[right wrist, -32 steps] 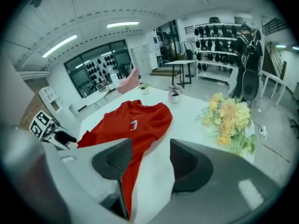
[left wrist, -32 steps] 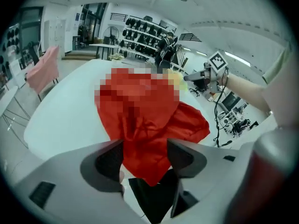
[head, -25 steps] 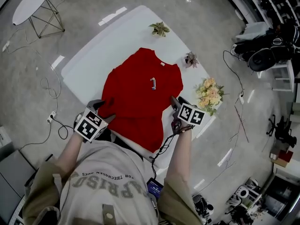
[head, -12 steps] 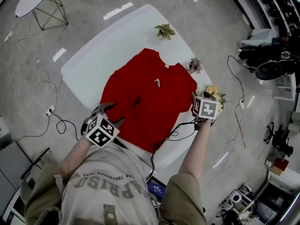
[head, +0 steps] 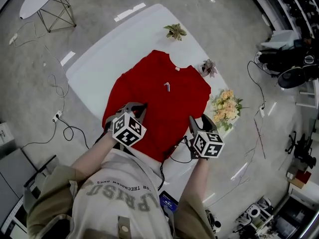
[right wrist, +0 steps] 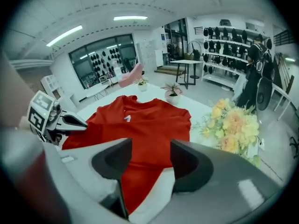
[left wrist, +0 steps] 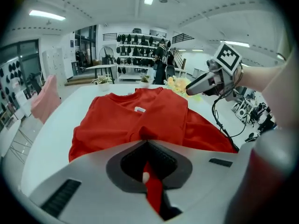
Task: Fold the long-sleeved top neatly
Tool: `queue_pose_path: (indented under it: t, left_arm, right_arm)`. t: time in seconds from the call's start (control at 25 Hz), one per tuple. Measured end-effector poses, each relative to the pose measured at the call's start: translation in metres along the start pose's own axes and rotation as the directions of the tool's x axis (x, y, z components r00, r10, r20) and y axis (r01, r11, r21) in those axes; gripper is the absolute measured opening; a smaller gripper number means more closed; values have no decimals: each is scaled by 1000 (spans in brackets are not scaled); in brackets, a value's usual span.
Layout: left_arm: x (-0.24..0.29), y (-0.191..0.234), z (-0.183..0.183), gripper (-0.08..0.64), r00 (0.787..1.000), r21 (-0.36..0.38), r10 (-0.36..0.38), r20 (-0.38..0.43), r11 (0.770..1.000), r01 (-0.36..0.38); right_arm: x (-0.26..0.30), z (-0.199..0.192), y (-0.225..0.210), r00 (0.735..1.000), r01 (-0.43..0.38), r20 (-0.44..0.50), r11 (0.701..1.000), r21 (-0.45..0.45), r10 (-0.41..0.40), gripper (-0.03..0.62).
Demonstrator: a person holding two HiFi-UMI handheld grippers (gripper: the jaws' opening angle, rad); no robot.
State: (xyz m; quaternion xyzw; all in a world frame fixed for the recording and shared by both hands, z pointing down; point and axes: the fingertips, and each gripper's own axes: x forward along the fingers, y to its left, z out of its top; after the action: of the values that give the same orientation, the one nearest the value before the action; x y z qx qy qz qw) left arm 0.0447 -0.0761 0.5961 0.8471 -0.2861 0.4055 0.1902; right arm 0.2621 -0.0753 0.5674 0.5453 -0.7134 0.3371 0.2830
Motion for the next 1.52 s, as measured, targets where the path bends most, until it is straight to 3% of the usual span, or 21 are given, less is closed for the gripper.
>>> queue_pose_path:
  t: [0.12,0.24,0.32,0.4,0.48,0.6,0.72,0.76,0.92,1.0,1.08,1.12,1.24,1.32,1.36,1.44,1.52]
  left_arm:
    - [-7,18,-17,12,1000,-136,17,-10,990,-18]
    - [-26,48,-44,12,997,-365,75,-12,928,-74]
    - [-39,63,-61,12,992,-434,120,-37,893,-124]
    - [-53,67,-66,12,988,-414,148,-50,897,-156]
    - [-62,58,-58,14,989,-350,143,-32,925,-145]
    - [-66,40,-38,17,989,-222,145,-3,965,-142]
    - [-65,29,-38,18,995,-63,89,-43,994,-91]
    - [-66,30,-42,34,996,-42,66,-62,997,-68]
    - [-71,55,-42,114,999,-154,9,-39,988,-15]
    - [-64,60,-37,120,999,-197,-25,-25,980,20]
    - [-48,56,-34,124,997,-195,-70,-43,979,60]
    - [-37,52,-34,127,993,-191,-101,-67,978,87]
    - [-11,39,-41,132,970,-196,-185,-155,969,153]
    - [-14,32,-40,28,965,-178,-215,-152,966,187]
    - [-24,30,-37,26,964,-174,-231,-131,963,207]
    - [-53,29,-35,25,961,-188,-261,-95,952,240]
    - [-78,36,-45,25,959,-221,-264,-99,946,238]
  right_arm:
    - [12,-11,9,1000,-7,-21,998,-70,6,247]
    - [19,-19,13,998,-4,-63,990,-140,-4,247]
    - [19,-17,21,998,-21,-64,986,-165,11,247]
    - [17,-12,41,997,-69,-55,979,-193,59,247]
    - [21,-7,82,986,-168,-39,957,-235,164,247]
    - [44,-9,172,935,-352,-88,878,-325,343,247]
    - [66,-27,241,880,-474,-212,796,-377,424,247]
    - [68,-33,256,865,-502,-239,771,-392,441,247]
    - [57,-60,296,809,-587,-337,647,-486,482,245]
    - [55,-79,302,792,-611,-384,616,-498,475,245]
    - [48,-87,298,805,-594,-382,628,-503,455,245]
    - [41,-84,293,818,-575,-357,651,-496,450,245]
    - [14,-66,265,878,-479,-241,762,-435,414,245]
    - [-1,-59,236,922,-387,-171,837,-387,347,245]
    - [-8,-58,221,940,-340,-144,867,-363,308,245]
    - [-20,-57,196,966,-259,-115,908,-329,233,245]
    - [-30,-61,177,979,-195,-115,928,-316,167,245]
